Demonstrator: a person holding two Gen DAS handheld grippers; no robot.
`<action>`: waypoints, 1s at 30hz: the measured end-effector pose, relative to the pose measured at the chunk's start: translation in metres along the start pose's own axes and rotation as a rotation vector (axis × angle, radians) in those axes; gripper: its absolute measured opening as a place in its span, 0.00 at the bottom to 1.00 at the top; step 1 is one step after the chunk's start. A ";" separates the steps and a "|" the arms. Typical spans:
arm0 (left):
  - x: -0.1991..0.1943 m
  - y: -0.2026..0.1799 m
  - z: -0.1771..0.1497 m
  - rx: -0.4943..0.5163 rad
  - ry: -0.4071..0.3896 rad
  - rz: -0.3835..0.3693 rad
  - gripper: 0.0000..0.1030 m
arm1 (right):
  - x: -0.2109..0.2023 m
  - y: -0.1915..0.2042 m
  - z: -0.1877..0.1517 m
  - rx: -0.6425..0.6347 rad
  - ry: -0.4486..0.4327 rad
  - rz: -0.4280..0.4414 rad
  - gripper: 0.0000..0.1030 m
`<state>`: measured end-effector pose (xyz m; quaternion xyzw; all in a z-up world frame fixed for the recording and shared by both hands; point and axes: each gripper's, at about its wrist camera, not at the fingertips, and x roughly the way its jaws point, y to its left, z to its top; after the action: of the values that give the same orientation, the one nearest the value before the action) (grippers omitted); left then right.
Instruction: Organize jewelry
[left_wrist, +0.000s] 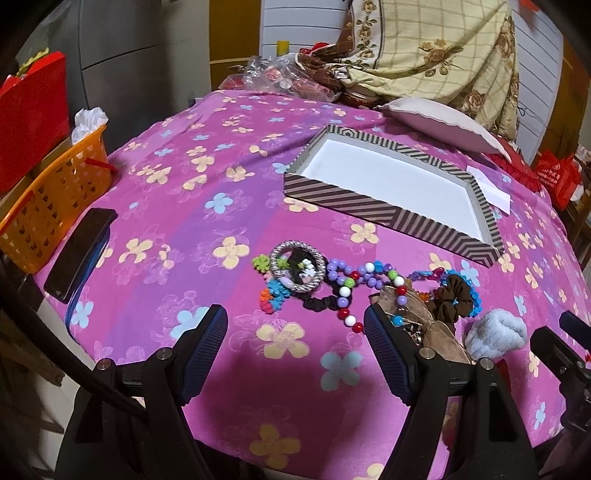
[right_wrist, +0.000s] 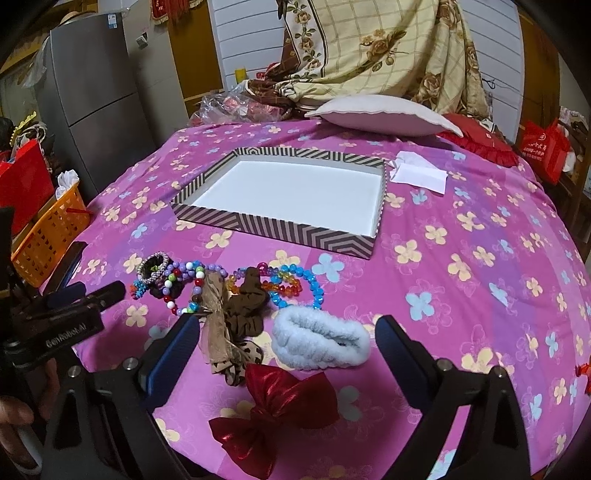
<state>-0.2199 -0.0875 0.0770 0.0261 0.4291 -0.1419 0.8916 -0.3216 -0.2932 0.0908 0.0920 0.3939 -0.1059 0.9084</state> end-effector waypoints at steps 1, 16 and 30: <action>0.000 0.004 0.001 -0.007 0.000 0.002 0.64 | -0.001 -0.001 -0.001 0.002 0.000 -0.001 0.95; 0.026 0.054 0.024 -0.133 0.091 -0.024 0.63 | 0.009 -0.006 0.000 0.005 0.023 0.084 0.76; 0.067 0.061 0.048 -0.126 0.226 -0.136 0.49 | 0.062 0.070 0.033 -0.223 0.089 0.253 0.47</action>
<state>-0.1274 -0.0522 0.0506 -0.0431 0.5357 -0.1712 0.8258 -0.2391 -0.2417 0.0730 0.0440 0.4283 0.0579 0.9007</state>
